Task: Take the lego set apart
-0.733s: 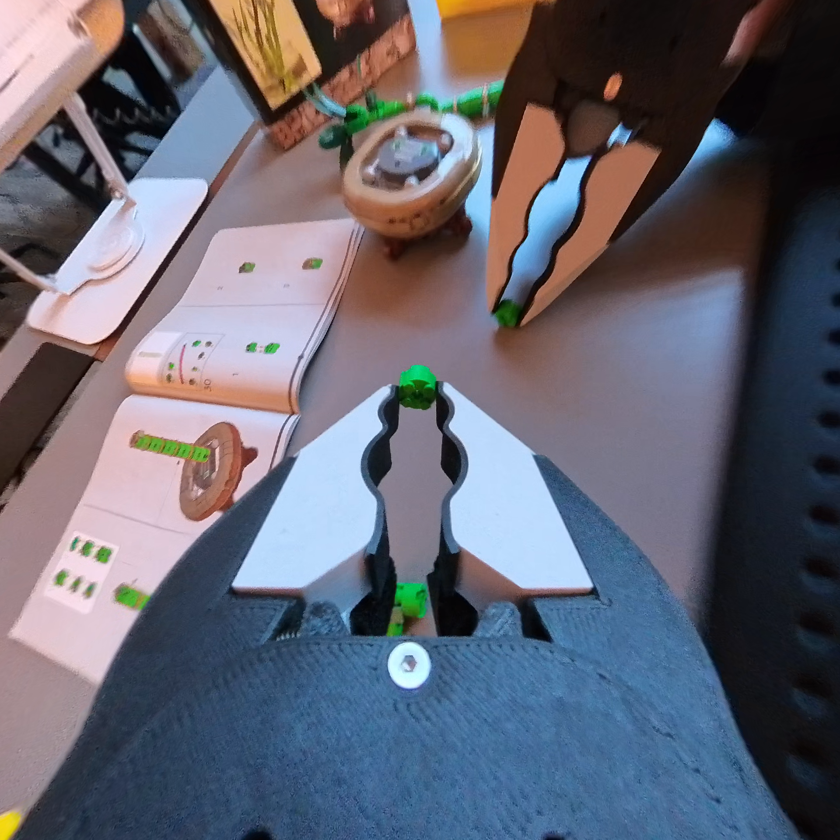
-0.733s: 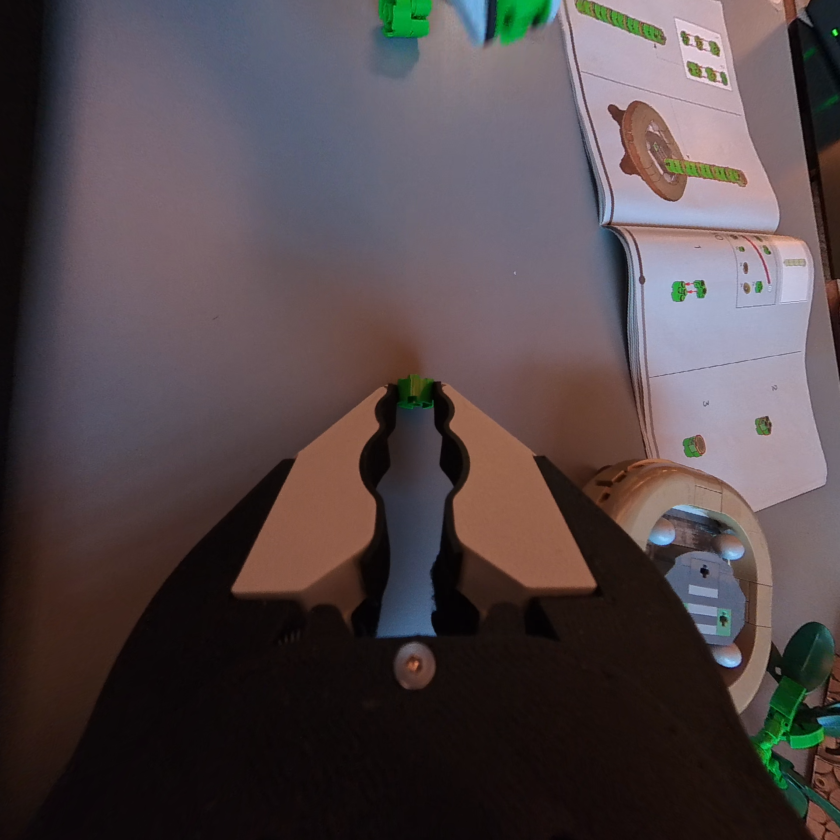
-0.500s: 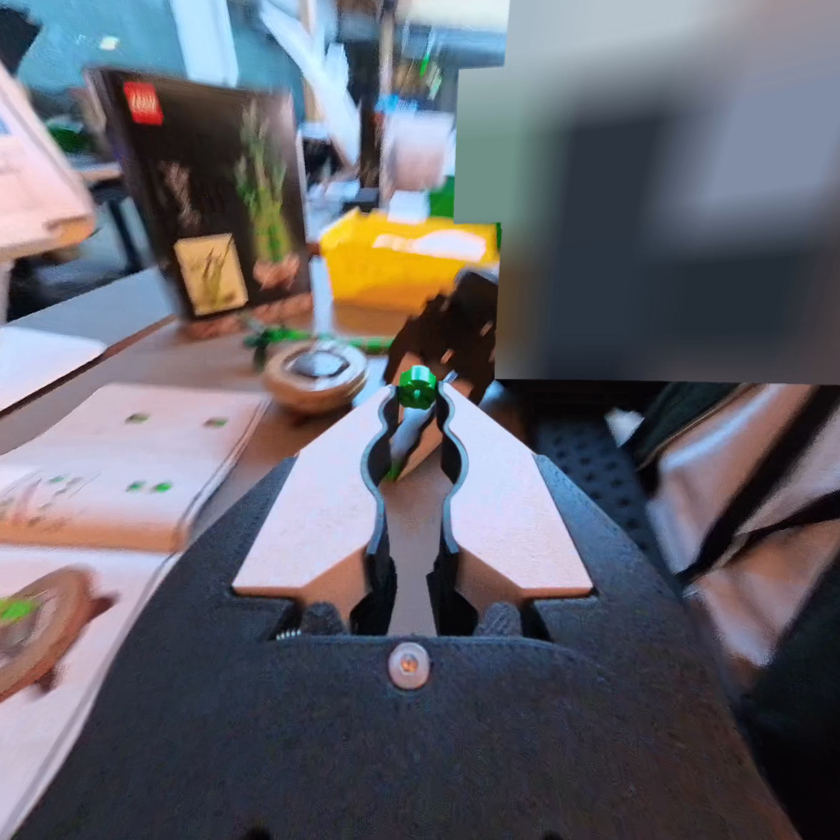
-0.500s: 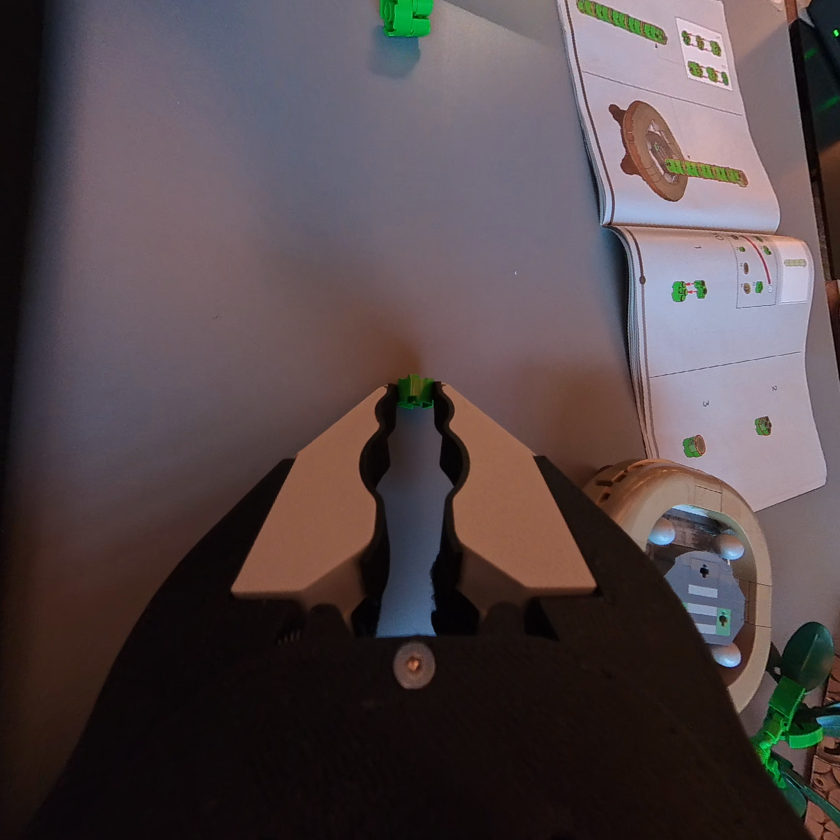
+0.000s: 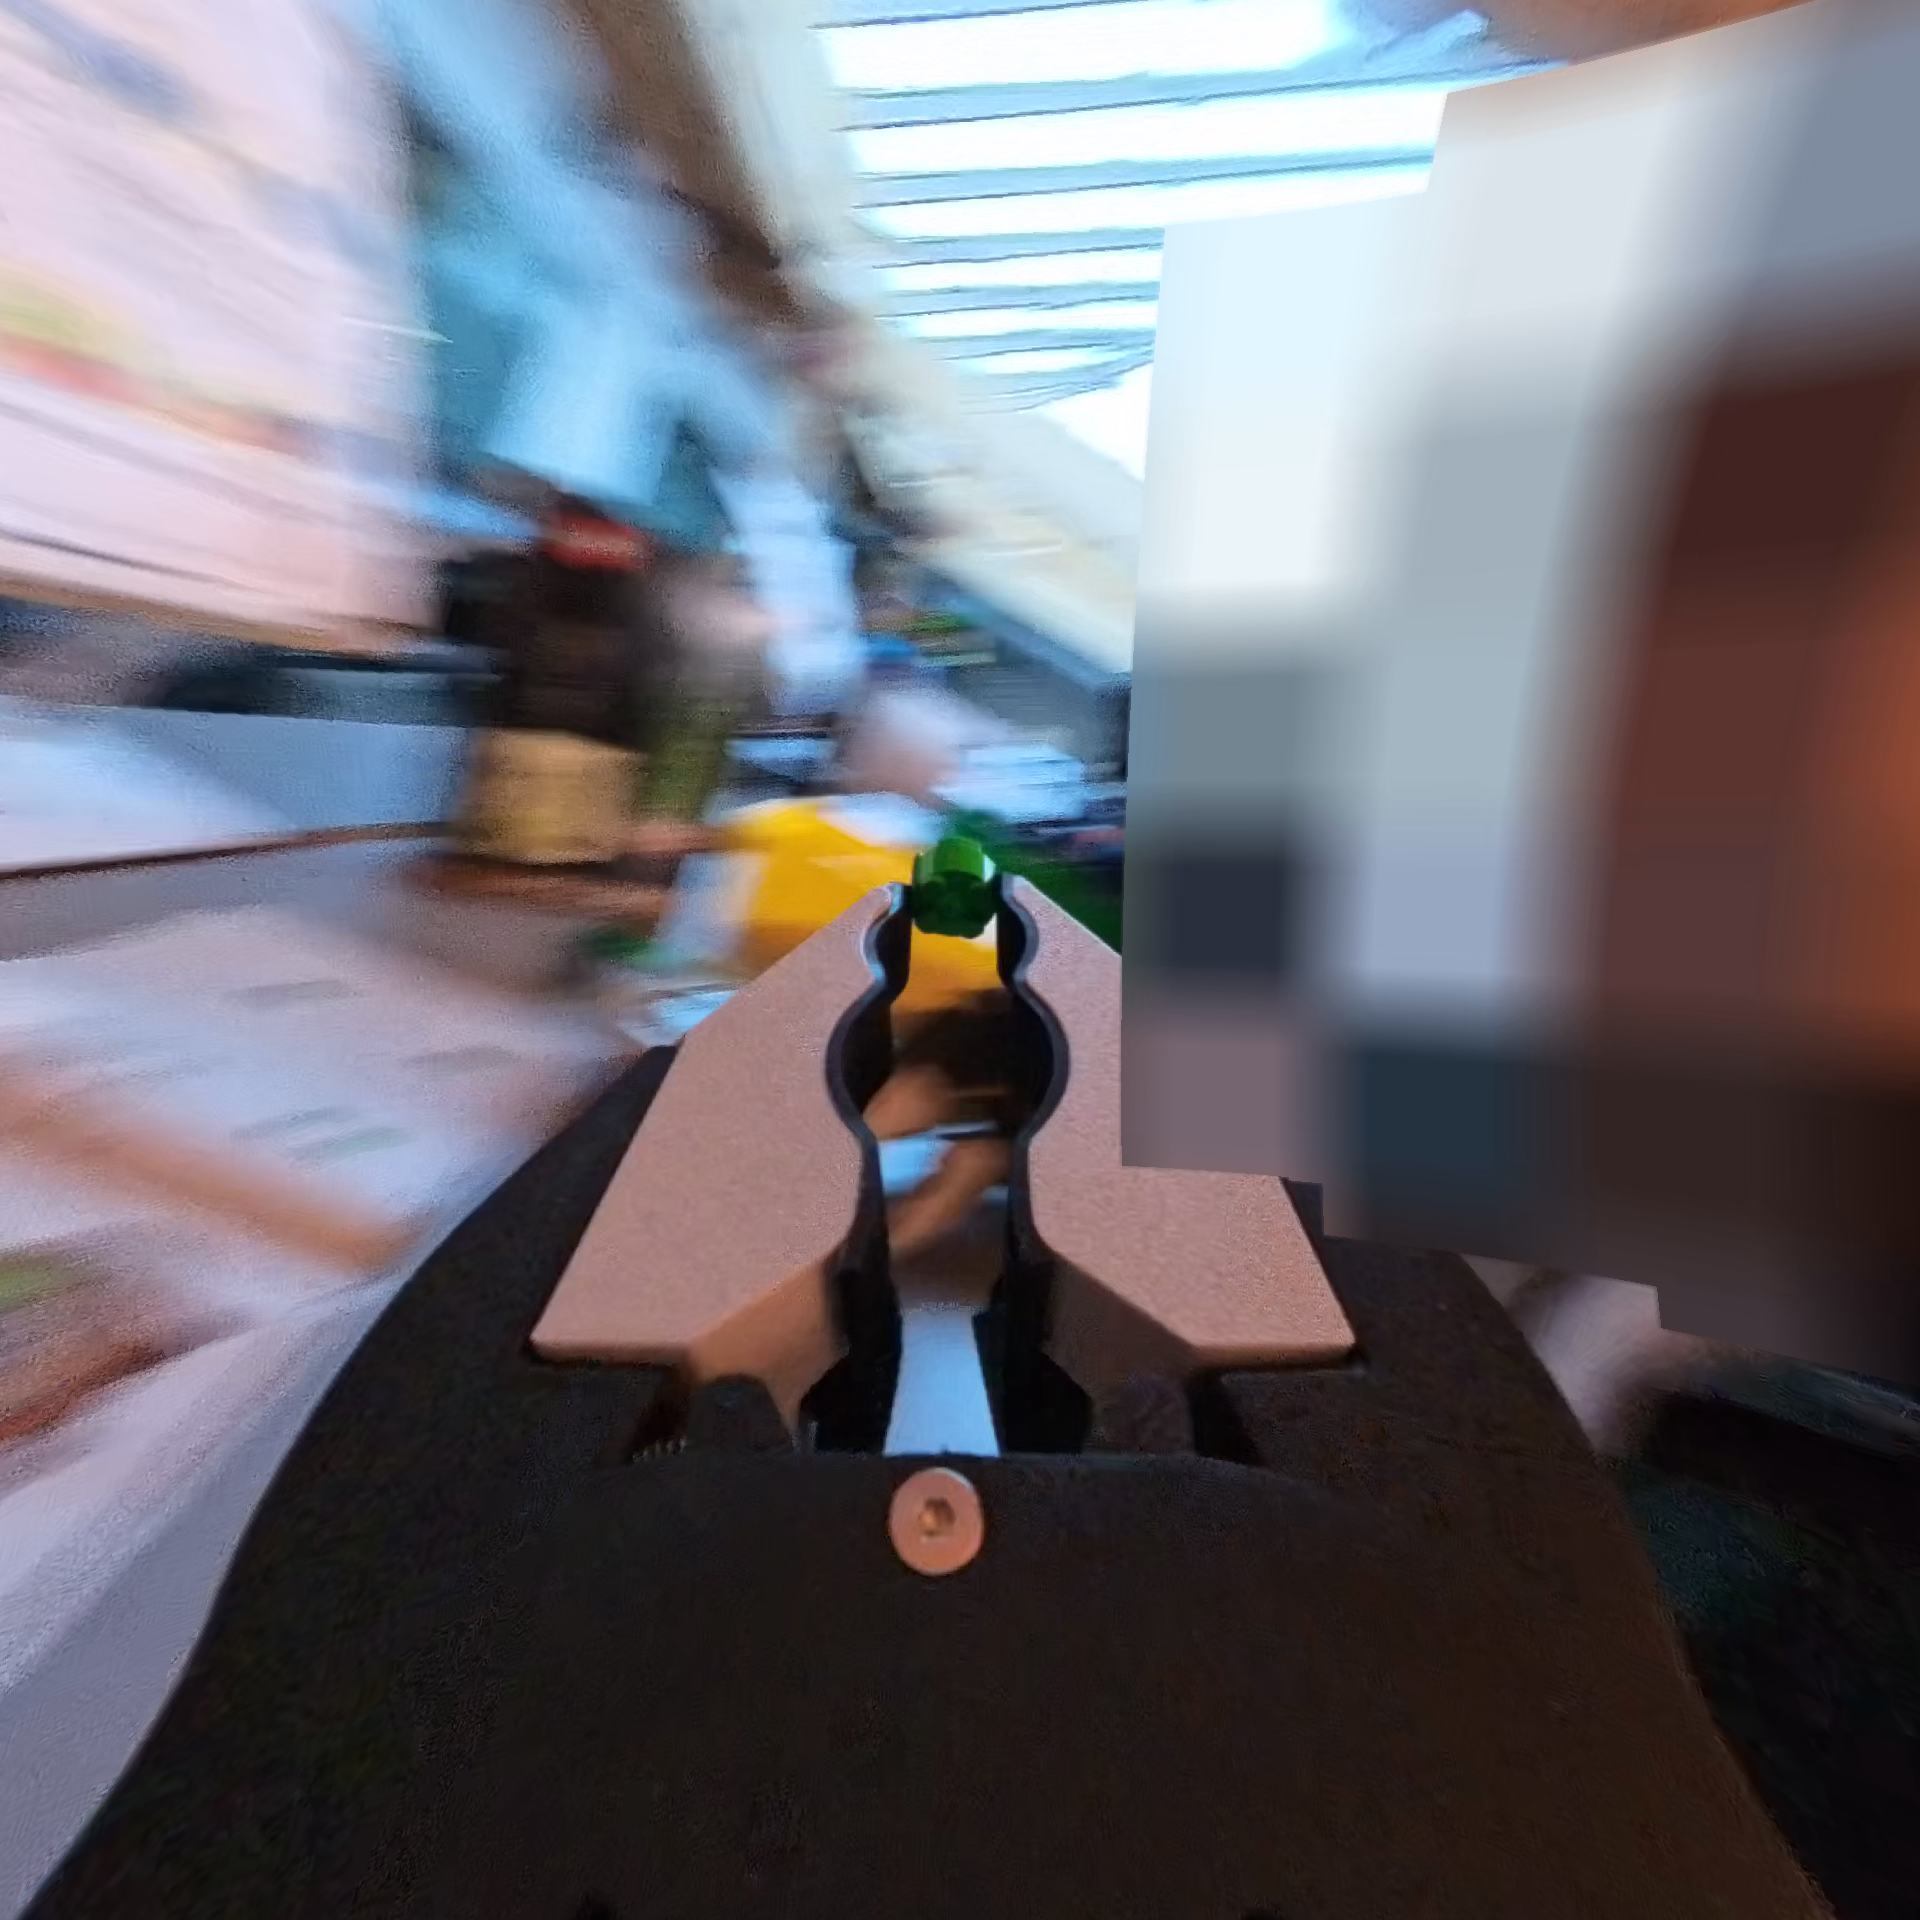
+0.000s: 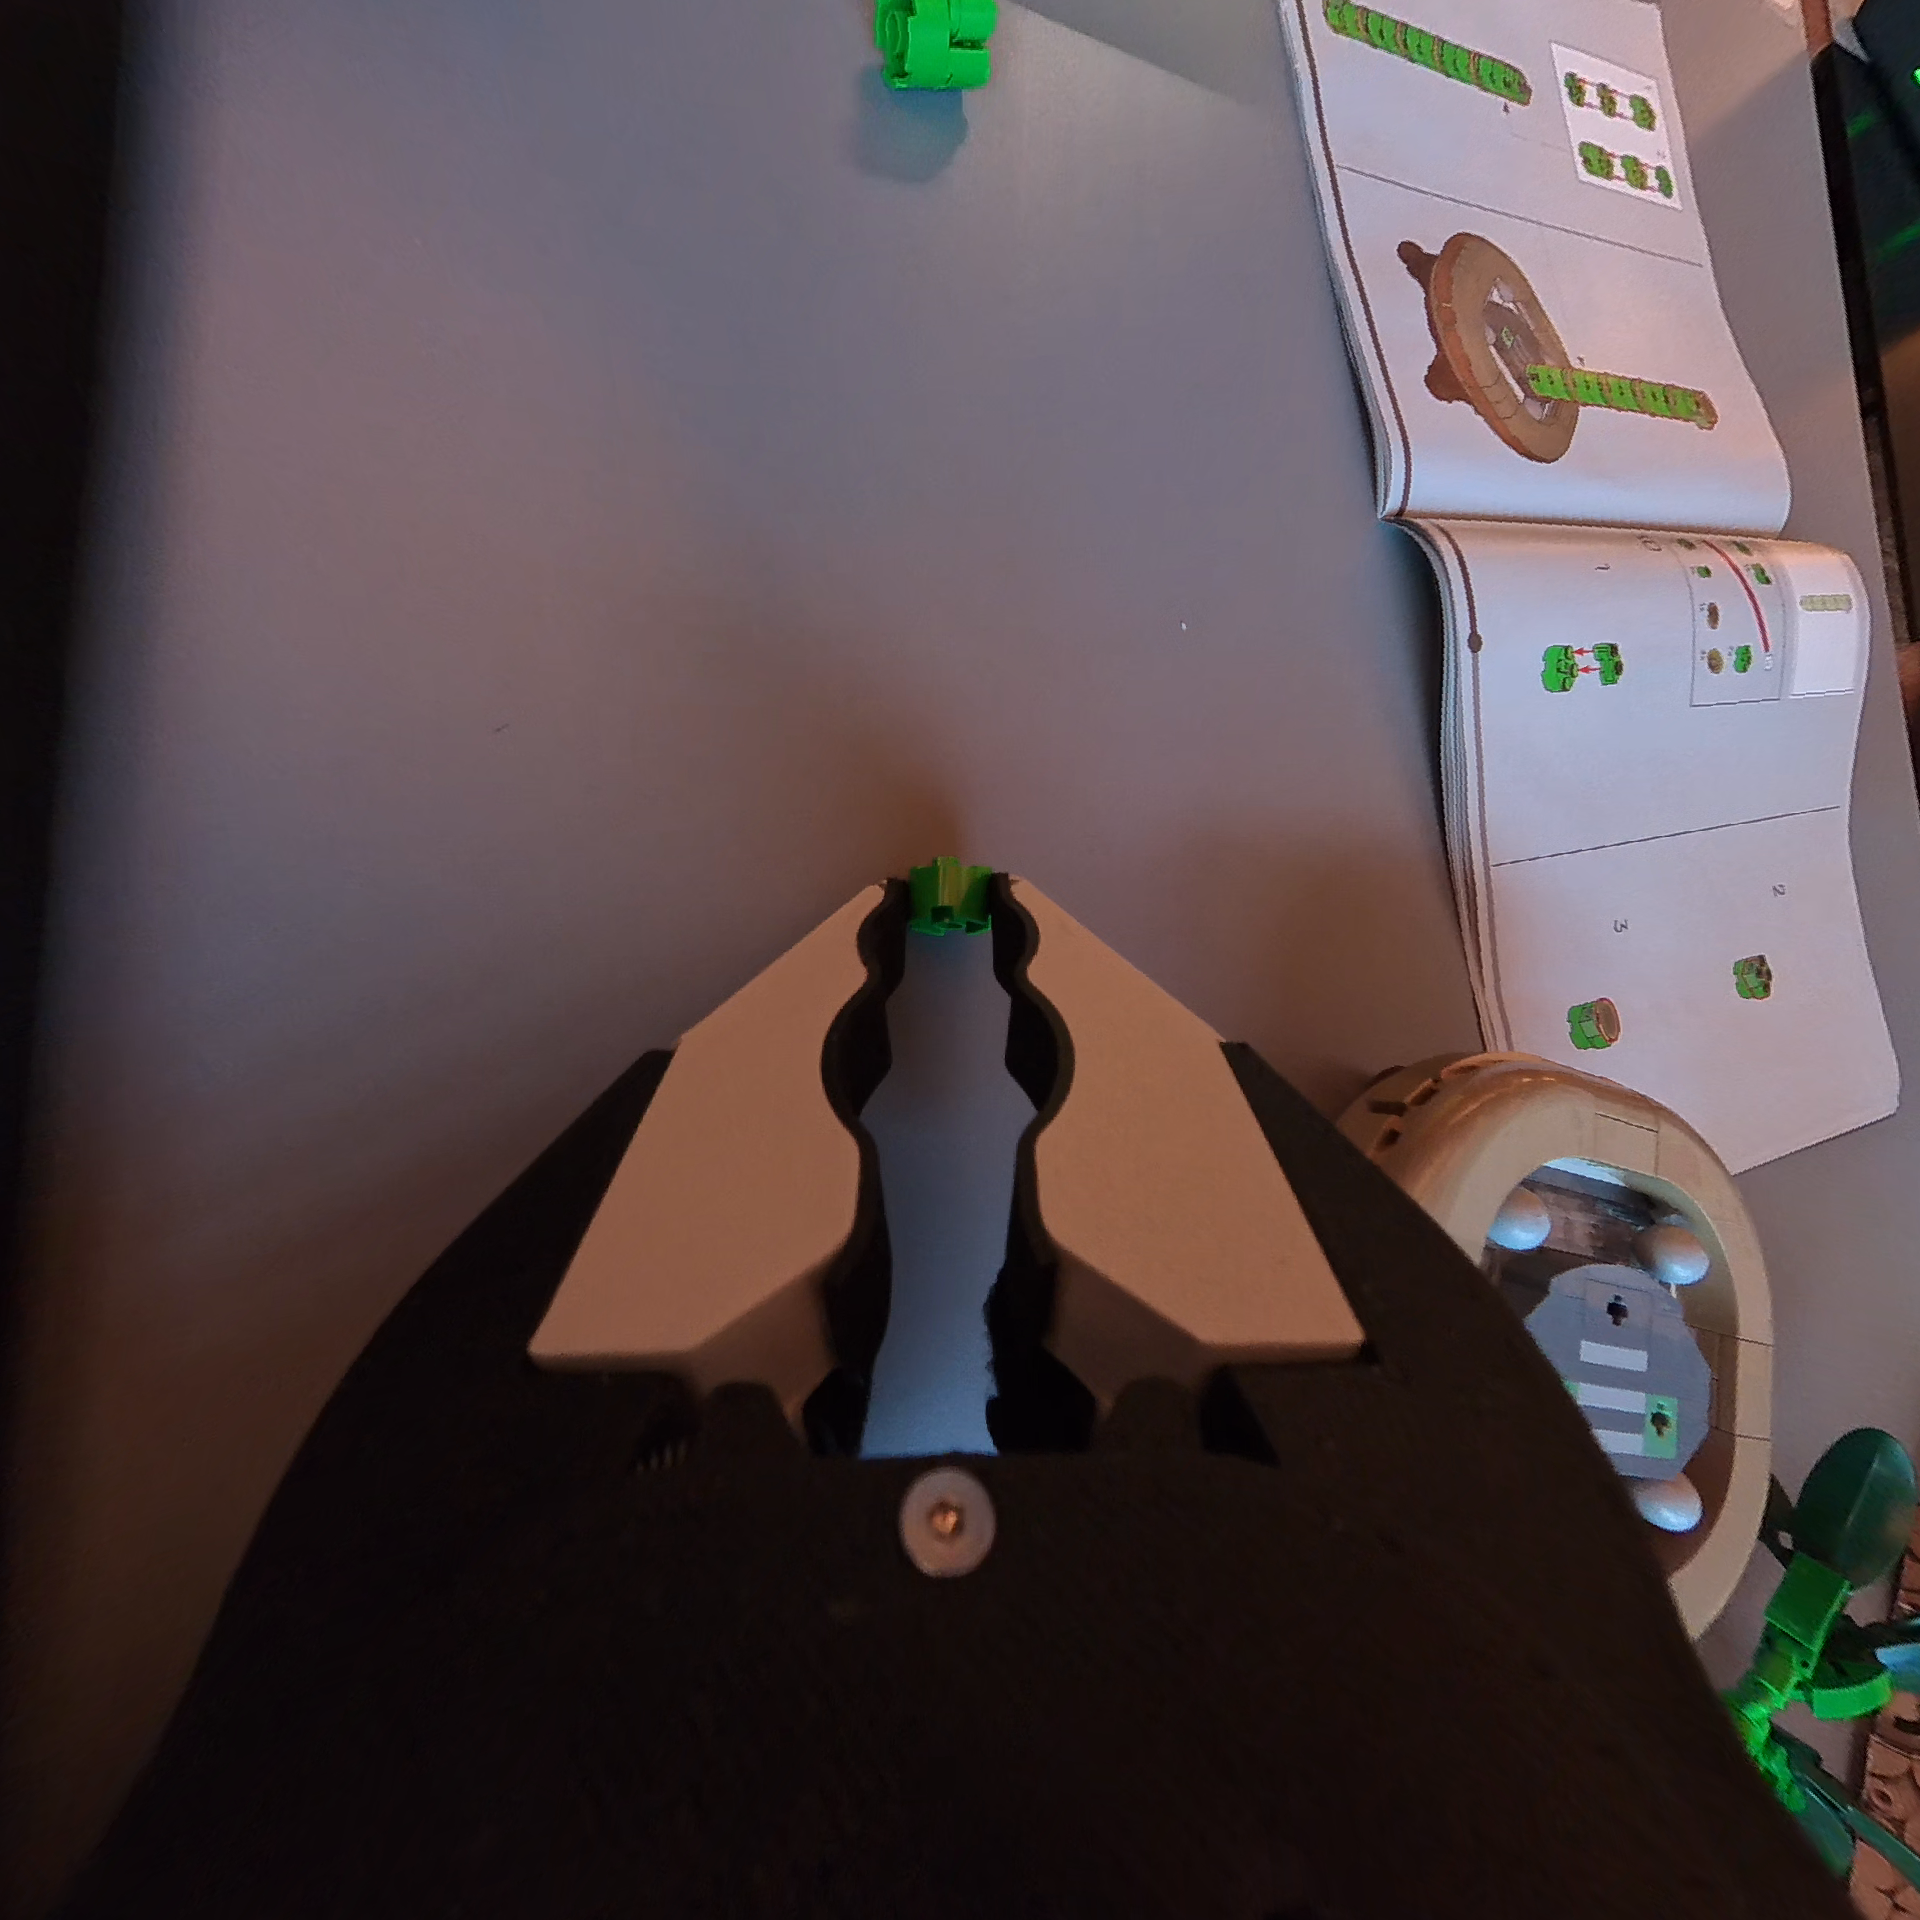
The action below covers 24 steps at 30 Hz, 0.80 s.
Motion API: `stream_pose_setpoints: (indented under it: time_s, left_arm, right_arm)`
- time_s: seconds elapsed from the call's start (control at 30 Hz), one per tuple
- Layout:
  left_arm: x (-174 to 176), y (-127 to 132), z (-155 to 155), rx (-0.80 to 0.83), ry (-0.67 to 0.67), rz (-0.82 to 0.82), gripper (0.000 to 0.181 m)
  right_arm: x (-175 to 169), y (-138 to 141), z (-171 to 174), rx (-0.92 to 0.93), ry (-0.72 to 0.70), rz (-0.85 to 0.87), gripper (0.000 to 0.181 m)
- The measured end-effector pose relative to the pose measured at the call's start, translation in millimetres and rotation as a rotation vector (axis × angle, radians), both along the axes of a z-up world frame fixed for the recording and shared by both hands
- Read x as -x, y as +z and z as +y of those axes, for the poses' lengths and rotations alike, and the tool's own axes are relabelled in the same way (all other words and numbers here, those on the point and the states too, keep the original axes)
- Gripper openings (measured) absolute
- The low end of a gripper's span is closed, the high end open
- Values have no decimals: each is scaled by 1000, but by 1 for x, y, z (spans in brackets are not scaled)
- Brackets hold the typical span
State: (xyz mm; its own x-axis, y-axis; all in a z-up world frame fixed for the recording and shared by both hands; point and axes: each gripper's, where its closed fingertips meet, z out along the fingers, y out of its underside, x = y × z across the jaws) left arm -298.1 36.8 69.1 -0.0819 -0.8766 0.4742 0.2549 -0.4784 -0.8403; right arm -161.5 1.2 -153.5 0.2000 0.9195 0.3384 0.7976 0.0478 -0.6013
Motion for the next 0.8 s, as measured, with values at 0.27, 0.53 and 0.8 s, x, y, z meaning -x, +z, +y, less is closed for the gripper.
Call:
stream_pose_setpoints:
  time_s: [0.27, 0.53, 0.8]
  left_arm:
    - [267, -38, 74, 3, 1542, 1018, 14]
    - [266, -93, 90, 200, 1339, 1024, 35]
    - [80, -10, 52, -152, 683, 244, 25]
  right_arm:
    - [2, 0, 1, 8, 2, 15, 15]
    - [3, 0, 2, 10, -1, 23, 15]
    - [18, 48, 5, -127, 27, 244, 15]
